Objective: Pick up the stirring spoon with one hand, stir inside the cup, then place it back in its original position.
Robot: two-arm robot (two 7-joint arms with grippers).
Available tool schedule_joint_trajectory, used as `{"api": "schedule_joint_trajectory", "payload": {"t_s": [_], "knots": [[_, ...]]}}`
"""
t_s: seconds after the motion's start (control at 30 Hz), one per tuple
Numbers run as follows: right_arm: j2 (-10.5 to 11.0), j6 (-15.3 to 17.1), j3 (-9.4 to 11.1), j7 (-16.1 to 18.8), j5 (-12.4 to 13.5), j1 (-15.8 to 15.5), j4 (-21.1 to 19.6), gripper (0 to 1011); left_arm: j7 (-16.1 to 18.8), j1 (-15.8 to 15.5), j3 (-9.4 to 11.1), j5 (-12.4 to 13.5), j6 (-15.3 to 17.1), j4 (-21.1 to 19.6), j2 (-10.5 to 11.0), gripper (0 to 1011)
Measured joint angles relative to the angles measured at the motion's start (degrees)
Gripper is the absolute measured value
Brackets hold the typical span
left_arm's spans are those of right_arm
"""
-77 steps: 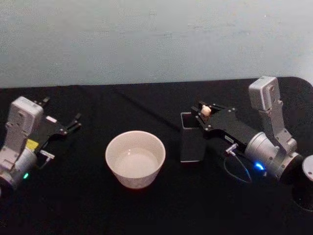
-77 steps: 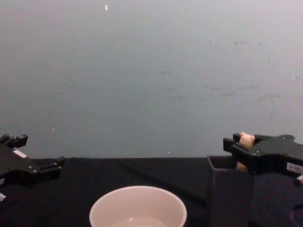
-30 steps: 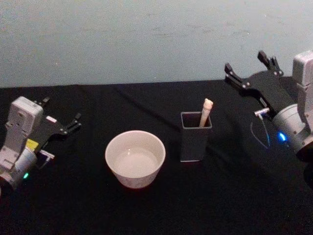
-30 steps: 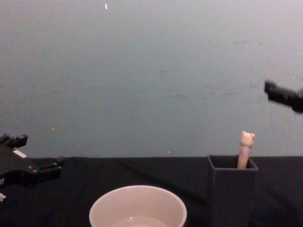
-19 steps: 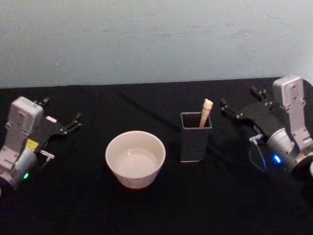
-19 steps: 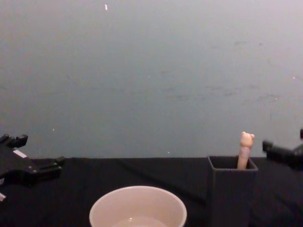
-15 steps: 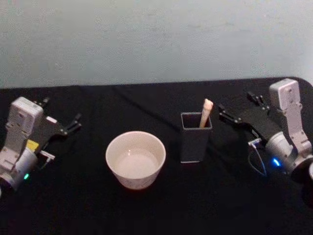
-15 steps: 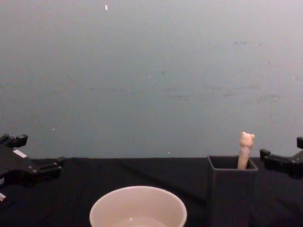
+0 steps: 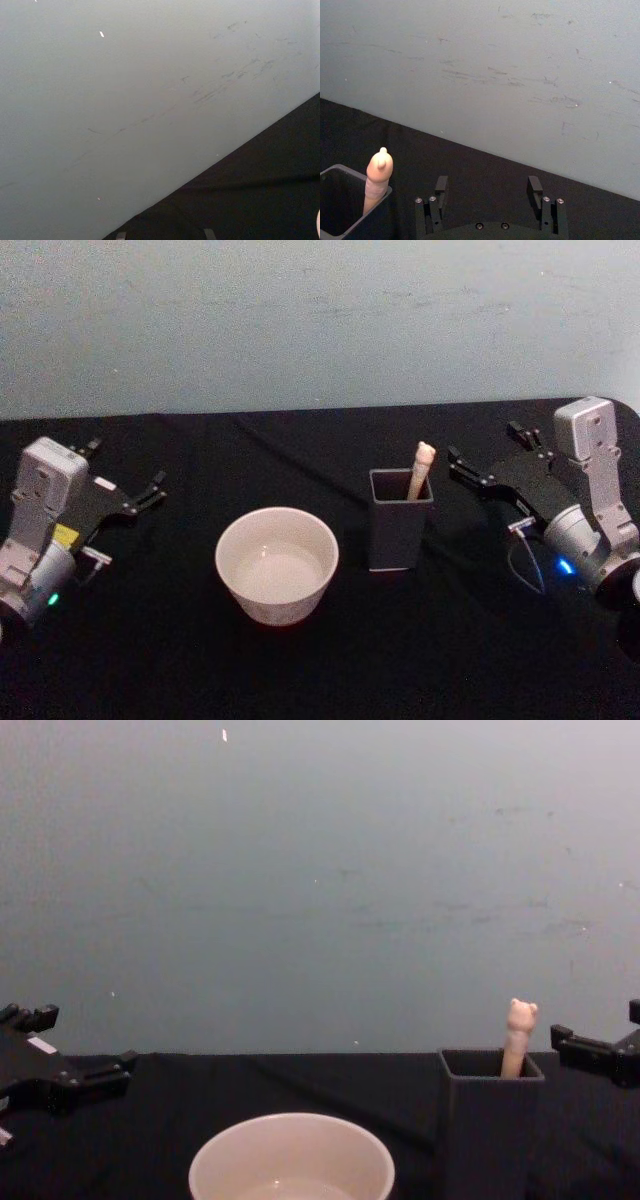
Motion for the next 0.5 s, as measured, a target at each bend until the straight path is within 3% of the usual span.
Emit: {"api": "schedule_joint_trajectory", "payload": {"t_s": [0.5], "knots": [[0.04,-0.15,0.06,-0.16,0.01,0.02,-0.17,1000,0.00,0.00,0.00,0.00,0.00,0.00,0.00,1001]]}}
